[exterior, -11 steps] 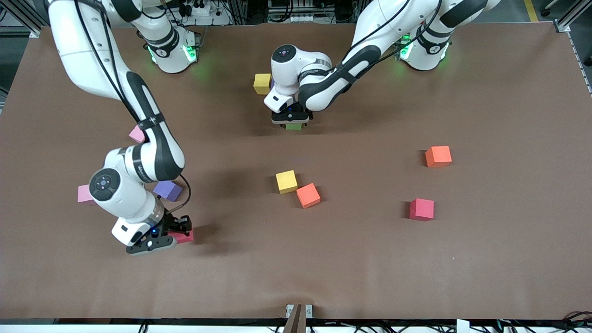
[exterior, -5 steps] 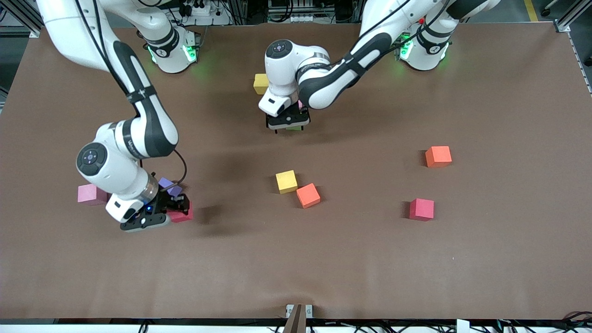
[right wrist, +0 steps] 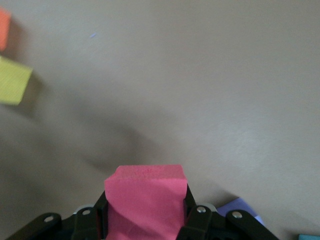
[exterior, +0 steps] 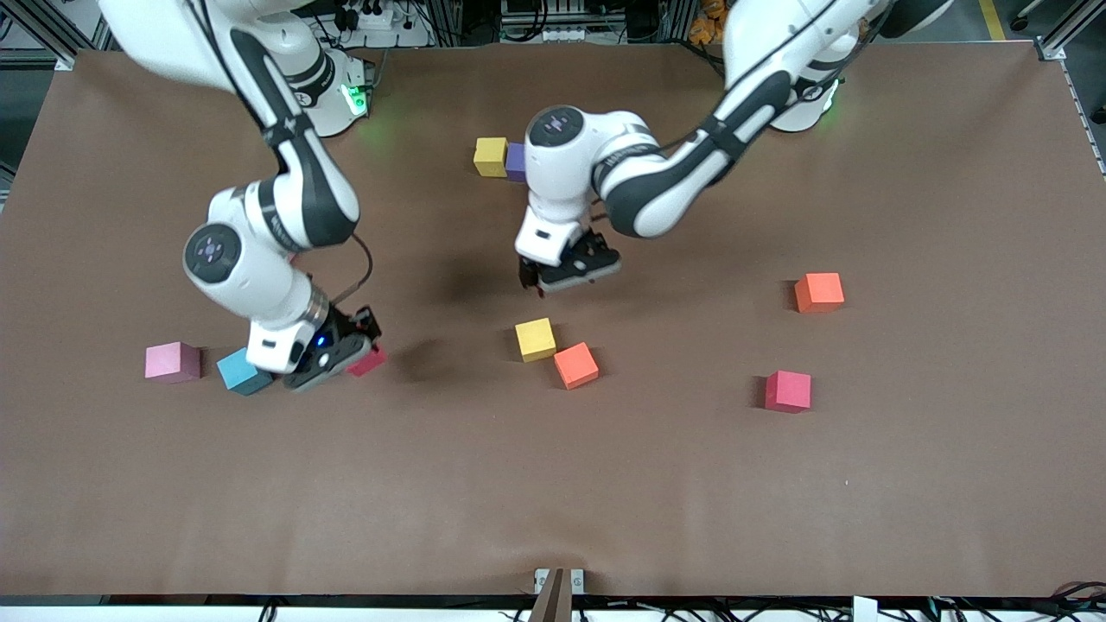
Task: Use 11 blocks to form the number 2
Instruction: 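Carry the red cube with the right gripper while the left gripper releases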
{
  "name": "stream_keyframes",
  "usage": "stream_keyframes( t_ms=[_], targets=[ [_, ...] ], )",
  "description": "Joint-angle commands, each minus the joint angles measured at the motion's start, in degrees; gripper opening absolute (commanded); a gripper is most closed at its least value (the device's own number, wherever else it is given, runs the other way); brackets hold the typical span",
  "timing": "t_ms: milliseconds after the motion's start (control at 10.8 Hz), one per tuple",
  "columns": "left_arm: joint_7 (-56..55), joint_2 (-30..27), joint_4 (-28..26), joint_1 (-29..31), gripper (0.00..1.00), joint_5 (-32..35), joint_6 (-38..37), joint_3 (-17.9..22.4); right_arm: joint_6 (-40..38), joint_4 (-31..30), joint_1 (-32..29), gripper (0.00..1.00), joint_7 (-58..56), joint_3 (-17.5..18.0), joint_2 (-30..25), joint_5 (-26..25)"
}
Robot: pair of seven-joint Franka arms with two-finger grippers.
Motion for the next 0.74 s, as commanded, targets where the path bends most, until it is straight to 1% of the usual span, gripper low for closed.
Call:
stream_keyframes(
  t_ms=[0,93,279,465,651],
  targets=[
    [4.9,-1.1,0.6,5.7,1.0,-4.3,-1.3,-1.3,1.3,-9.9,5.0,0.32,-8.7,-0.3,-8.5,0.1],
    [7.9,-1.4,1.6,8.0,1.0,-6.6,-1.6,-1.3,1.3,-11.4,6.8,0.32,-12.1,-0.3,-9.5,-0.4],
    [12.8,-1.5,1.6,12.4,1.0,-8.0,-4.9,-1.4,1.2,-13.2,11.8,0.32,-14.8,-0.3,-10.6,-2.8],
    [15.9,-1.5,1.3,18.0,1.0,-8.0,-5.3,-1.3,1.4,-14.3,16.7,0.31,-15.0,-0.3,-9.9,-6.9],
    [22.6,-1.1,1.7,24.0,1.0,-8.0,-5.3,-1.3,1.3,-15.1,20.1,0.31,-18.7,-0.3,-8.3,-7.0]
  ],
)
